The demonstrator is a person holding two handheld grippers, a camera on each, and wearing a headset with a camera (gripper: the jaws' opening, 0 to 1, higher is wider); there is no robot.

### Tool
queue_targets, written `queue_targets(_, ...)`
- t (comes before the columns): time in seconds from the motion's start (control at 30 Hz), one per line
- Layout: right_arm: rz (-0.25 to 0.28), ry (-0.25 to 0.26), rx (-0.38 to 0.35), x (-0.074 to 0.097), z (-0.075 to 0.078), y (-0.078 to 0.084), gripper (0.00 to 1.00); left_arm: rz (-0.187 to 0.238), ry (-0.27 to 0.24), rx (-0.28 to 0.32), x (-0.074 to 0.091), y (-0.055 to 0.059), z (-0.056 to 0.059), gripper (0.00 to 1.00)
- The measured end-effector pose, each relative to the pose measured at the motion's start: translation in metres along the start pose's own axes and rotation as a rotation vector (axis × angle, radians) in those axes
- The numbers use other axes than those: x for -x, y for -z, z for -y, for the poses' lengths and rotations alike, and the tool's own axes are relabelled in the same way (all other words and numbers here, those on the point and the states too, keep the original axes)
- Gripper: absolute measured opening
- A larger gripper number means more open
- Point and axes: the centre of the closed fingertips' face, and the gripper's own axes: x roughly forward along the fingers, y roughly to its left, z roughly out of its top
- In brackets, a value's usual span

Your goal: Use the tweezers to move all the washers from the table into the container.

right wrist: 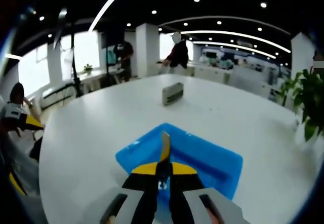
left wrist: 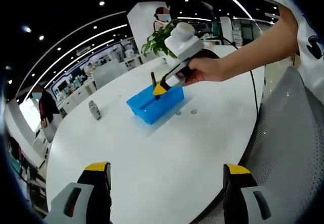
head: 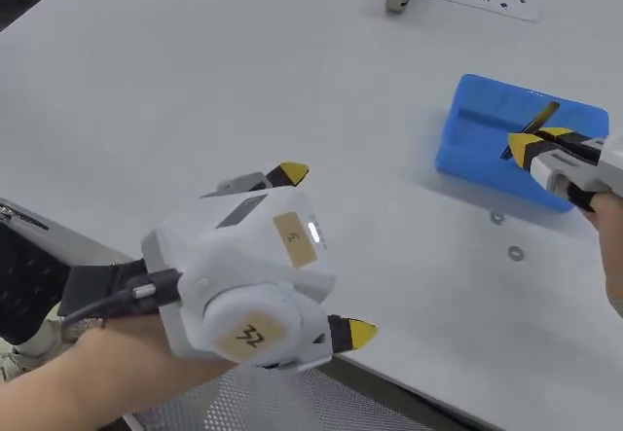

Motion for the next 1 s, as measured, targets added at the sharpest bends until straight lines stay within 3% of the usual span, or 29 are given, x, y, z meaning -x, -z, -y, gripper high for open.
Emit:
queue_targets(0.47, -0.009, -0.006, -0.018, 0.000, 0.001, 0.003, 0.04, -0.005, -0.007, -0.010, 0.000, 0.000, 0.000, 0.93)
queue_targets(0.6, 0.035, -0.014, -0.043, 0.007, 0.000, -0.012, 0.04, -0.005, -0.014, -0.011, 0.001, 0.001, -0.002, 0.93)
queue_targets(0.8, 0.072, -0.018, -0.013, 0.031, -0.003, -0.031, 0.04, -0.005, -0.029, -0.017, 0.001, 0.001, -0.004, 0.93)
queue_targets(1.0, 0.091, -0.037, -0.004, 0.049, -0.011, -0.038, 0.04, -0.009, -0.029, -0.011, 0.001, 0.001, -0.004, 0.93)
